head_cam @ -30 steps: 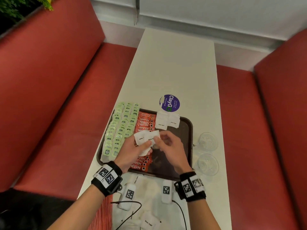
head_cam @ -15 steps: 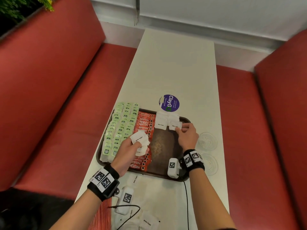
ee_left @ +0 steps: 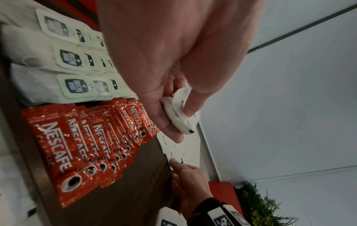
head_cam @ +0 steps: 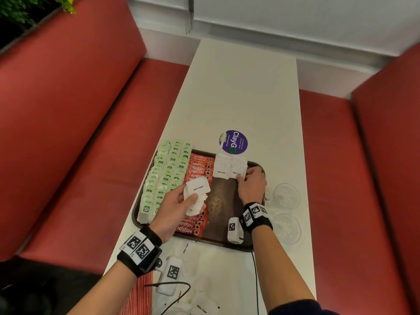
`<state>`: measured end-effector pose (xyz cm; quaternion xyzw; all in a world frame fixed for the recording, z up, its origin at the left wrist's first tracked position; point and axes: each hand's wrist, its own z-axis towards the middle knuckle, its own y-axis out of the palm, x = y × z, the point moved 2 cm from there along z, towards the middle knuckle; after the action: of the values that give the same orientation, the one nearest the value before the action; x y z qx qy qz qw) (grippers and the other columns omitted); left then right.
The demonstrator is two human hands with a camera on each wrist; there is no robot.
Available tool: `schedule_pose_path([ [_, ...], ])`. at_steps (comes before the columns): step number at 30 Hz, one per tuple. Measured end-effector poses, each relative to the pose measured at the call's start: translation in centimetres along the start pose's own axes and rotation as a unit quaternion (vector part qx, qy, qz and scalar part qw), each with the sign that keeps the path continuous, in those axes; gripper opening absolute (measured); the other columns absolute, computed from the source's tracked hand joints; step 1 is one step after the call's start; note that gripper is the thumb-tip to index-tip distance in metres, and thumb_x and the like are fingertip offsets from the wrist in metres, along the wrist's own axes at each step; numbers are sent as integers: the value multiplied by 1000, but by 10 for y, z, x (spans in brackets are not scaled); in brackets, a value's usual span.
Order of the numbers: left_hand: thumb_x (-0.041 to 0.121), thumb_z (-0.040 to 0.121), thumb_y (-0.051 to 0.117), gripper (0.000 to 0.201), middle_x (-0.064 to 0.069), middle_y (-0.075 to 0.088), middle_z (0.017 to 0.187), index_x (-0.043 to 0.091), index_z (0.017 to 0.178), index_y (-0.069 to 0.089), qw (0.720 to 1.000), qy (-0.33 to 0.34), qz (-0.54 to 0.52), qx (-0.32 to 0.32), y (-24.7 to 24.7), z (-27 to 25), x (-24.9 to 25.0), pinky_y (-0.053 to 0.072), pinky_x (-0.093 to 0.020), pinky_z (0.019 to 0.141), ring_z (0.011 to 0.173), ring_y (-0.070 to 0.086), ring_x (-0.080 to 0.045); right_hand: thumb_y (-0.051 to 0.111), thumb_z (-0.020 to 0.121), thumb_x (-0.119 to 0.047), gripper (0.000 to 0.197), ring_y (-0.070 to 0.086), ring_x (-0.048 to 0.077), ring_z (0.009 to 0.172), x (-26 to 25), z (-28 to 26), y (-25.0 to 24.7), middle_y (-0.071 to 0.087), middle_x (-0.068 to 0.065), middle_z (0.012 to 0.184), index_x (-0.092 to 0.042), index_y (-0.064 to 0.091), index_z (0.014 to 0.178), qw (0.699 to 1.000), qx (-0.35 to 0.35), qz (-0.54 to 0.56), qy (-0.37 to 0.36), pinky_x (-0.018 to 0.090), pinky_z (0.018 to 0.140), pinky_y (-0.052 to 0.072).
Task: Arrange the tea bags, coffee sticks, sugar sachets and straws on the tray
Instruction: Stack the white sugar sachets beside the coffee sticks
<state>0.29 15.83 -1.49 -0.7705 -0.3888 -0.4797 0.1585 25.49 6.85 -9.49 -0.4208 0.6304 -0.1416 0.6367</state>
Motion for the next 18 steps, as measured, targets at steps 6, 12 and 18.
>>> schedule_pose_path([
  [6, 12, 105, 68, 35, -5, 81, 118, 17, 140, 65, 1000, 16, 15, 11, 1, 4, 2, 65, -39, 86, 100, 80, -29, 71, 103, -46, 24, 68, 7, 93, -38, -44, -22, 72, -7, 106, -23, 66, 109, 988, -65, 132, -53, 29, 89, 57],
  [12, 16, 101, 74, 31, -3, 82, 110, 21, 132, 69, 997, 41, 58, 18, 3, 8, -1, 65, -39, 84, 97, 80, -27, 78, 100, -42, 19, 77, 14, 97, -49, -95, -25, 81, -8, 105, -29, 77, 113, 934, -267, 225, -75, 34, 88, 63],
  [18, 16, 107, 65, 28, -1, 81, 115, 22, 135, 68, 998, 11, 40, 44, -7, 10, -9, 62, -51, 99, 104, 79, -26, 82, 98, -28, 12, 77, 10, 87, -31, -87, -27, 81, -11, 97, -31, 77, 108, 952, -192, 235, -33, 35, 76, 64],
])
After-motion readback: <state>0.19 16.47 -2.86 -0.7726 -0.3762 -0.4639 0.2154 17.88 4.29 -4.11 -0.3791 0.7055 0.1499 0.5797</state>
